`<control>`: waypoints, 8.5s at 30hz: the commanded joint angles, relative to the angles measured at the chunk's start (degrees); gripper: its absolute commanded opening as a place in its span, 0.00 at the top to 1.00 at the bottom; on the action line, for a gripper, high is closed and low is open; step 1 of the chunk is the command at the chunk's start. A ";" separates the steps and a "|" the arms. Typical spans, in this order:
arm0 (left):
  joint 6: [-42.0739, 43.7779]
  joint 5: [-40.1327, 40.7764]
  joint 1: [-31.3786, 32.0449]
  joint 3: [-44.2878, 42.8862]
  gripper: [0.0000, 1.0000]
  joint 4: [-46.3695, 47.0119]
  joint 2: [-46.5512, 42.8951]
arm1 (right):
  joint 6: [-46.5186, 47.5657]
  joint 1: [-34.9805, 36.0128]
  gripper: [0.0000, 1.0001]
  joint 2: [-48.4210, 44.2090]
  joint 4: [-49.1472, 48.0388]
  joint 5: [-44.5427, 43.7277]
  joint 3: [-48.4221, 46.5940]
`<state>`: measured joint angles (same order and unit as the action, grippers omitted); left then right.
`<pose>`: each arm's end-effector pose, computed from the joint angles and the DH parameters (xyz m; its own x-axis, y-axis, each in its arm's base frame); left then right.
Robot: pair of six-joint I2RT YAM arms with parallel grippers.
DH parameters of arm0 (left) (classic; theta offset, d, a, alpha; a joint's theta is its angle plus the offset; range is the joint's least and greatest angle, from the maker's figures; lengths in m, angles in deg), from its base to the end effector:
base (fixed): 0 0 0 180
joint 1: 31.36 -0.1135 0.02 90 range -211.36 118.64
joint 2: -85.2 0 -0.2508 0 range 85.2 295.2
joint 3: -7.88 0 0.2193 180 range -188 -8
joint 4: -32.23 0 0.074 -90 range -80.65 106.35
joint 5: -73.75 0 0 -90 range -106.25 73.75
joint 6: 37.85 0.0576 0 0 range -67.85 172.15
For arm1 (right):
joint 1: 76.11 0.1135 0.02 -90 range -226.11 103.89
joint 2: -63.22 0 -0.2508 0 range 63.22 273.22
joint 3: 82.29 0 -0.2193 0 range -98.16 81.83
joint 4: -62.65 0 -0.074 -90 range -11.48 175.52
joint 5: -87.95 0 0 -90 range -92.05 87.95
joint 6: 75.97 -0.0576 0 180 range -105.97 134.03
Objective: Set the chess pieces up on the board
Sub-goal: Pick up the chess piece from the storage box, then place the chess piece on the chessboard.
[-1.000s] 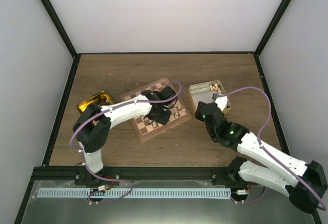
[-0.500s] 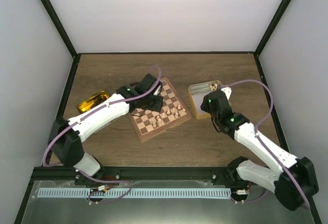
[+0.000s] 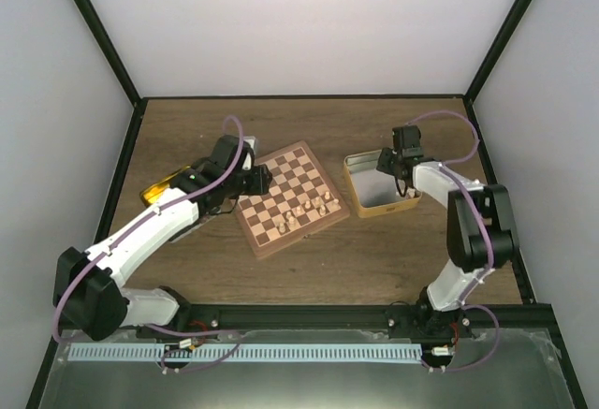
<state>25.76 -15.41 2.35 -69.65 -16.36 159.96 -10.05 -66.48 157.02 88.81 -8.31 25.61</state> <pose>0.2208 -0.1463 0.2717 -0.7773 -0.0157 -0.6290 0.2243 0.9271 -0.3003 0.3249 0.0488 0.1853 -0.7059 0.2916 -0.6455 0.2123 0.9565 0.1999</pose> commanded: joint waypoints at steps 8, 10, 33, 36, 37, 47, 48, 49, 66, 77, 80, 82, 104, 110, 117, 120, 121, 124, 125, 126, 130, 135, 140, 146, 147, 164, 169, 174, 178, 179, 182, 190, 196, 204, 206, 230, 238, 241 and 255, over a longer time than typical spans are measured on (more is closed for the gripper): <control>0.90 -3.25 -1.45 3.56 0.46 3.86 -1.37 | 10.28 -5.15 0.65 17.55 -0.09 6.78 -15.32; 0.82 -3.53 -1.59 3.79 0.47 4.09 -1.30 | 10.75 -5.15 0.70 18.10 -0.11 7.39 -15.87; 0.38 -4.88 -1.64 5.02 0.47 5.20 0.02 | 8.11 -4.06 0.78 19.87 7.81 1.97 -16.15; 0.38 -5.05 -1.64 4.93 0.47 5.44 0.20 | 8.17 -3.67 0.77 19.81 8.02 1.71 -15.43; 0.38 -5.06 -1.63 4.95 0.47 5.46 0.21 | 8.24 -3.58 0.77 19.76 8.06 1.46 -15.27; -1.10 -4.49 -1.79 5.19 0.44 6.05 -1.07 | 10.04 -2.16 0.94 16.70 4.98 -0.06 -13.91; -1.59 -4.64 -1.81 5.31 0.44 6.26 -1.42 | 10.03 -1.90 0.94 15.67 4.60 0.43 -13.49; -2.26 -4.83 -1.82 5.61 0.43 6.63 -1.86 | 9.95 -1.68 0.94 14.59 4.68 1.31 -13.21; -17.56 -26.80 -2.73 11.96 0.23 29.11 -7.36 | 8.58 7.21 0.93 -17.29 -10.39 53.30 7.06; -15.90 -38.16 -2.70 9.59 0.21 29.75 -2.71 | 15.27 17.55 0.93 -16.90 -9.07 61.86 3.20; -16.92 -39.11 -2.70 9.59 0.33 29.79 -1.73 | 16.56 18.67 0.94 -16.39 -8.10 62.38 1.85; -18.34 -39.26 -2.69 10.00 0.40 30.61 -1.35 | 16.95 18.99 0.94 -16.10 -7.99 62.51 1.42; -24.93 -41.97 -2.60 14.48 0.84 38.41 -0.16 | 16.23 20.08 0.88 -13.15 -7.64 59.34 -1.26; -27.01 -39.34 -2.66 14.45 0.87 39.43 -3.01 | 4.08 20.04 0.66 -16.72 -16.89 57.64 3.69; -39.10 -38.01 -2.60 15.66 0.87 49.70 -5.21 | -25.52 20.44 0.50 -21.33 -46.61 58.73 16.69; -43.18 -37.55 -2.61 16.12 0.87 53.86 -5.33 | -32.11 21.31 0.47 -21.54 -52.81 57.47 18.32; -44.05 -37.50 -2.60 16.14 0.87 54.48 -5.42 | -33.98 21.51 0.48 -21.50 -53.51 56.42 18.39; -46.07 -37.27 -2.60 16.24 0.87 55.23 -5.61 | -37.92 21.66 0.48 -21.25 -55.99 53.78 18.85; -46.52 -37.35 -2.62 16.21 0.87 55.37 -5.60 | -39.00 21.67 0.48 -21.25 -57.22 52.89 19.22; -46.98 -37.47 -2.67 16.22 0.87 55.38 -5.66 | -40.02 21.70 0.48 -21.22 -58.09 52.13 19.47; -48.52 -37.41 -2.64 16.89 0.87 56.55 -5.70 | -42.01 21.75 0.53 -19.75 -58.38 50.71 18.68; -48.58 -37.47 -2.60 17.08 0.87 56.79 -5.31 | -43.67 21.99 0.65 -17.94 -59.98 50.53 18.05; -48.58 -37.85 -2.61 17.39 0.87 57.22 -4.68 | -43.51 23.01 0.71 -16.00 -59.74 50.63 16.58; -48.45 -37.75 -2.63 17.69 0.87 57.02 -4.49 | -44.57 23.11 0.79 -14.79 -61.32 49.67 16.06; -48.30 -37.63 -2.60 17.73 0.87 56.86 -4.52 | -44.61 23.08 0.79 -14.76 -61.19 49.56 16.04; -37.89 -30.79 -2.69 17.49 0.59 43.08 -7.44 | -35.11 23.64 0.99 -17.35 -43.80 44.42 13.60; -23.90 -9.82 -2.88 10.80 0.40 18.48 -10.60 | -23.66 25.61 0.99 -15.51 -21.72 39.78 5.18; -14.17 20.88 -3.66 4.62 0.31 0.24 -13.50 | -13.35 30.13 0.99 -7.88 3.18 30.33 -8.39; -9.02 29.66 -4.18 3.86 0.27 -1.56 -18.00 | -7.67 35.93 0.99 0.02 16.31 21.68 -18.21; -8.27 31.07 -4.25 3.83 0.27 -1.68 -19.11 | -6.35 37.30 0.99 2.20 19.25 19.76 -20.52; -7.54 35.98 -4.27 3.35 0.27 -2.38 -21.94 | -4.06 41.34 0.99 8.12 26.27 15.21 -26.47; -4.64 46.01 -4.29 3.11 0.27 -1.80 -29.51 | -1.18 46.86 0.99 18.45 35.93 8.80 -37.27; -5.35 50.75 -4.25 4.49 0.27 -1.29 -35.04 | 0.89 49.02 0.99 25.01 41.11 8.35 -44.57; -4.02 52.38 -4.27 4.70 0.27 -0.01 -38.19 | 2.18 50.39 0.98 29.46 46.50 6.62 -49.41; -3.92 52.31 -4.27 4.85 0.27 0.05 -38.26 | 2.44 50.61 0.98 29.69 46.84 6.55 -49.80; -3.75 50.73 -4.27 5.57 0.27 0.37 -37.30 | 6.74 51.02 0.87 32.69 50.35 10.12 -53.86; -3.98 50.40 -4.28 5.86 0.27 0.33 -37.21 | 6.43 51.02 0.81 33.23 49.75 9.23 -54.15; -3.93 50.27 -4.27 5.84 0.27 0.30 -37.03 | 6.24 51.02 0.79 33.21 48.87 9.11 -54.21; -4.01 50.02 -4.27 5.84 0.27 0.02 -36.96 | 5.76 51.09 0.88 33.17 46.80 8.81 -53.43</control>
<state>21.12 34.64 -1.75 -64.14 -16.71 123.06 -3.86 -16.03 189.19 136.76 1.13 -26.15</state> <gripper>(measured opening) 0.732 0.133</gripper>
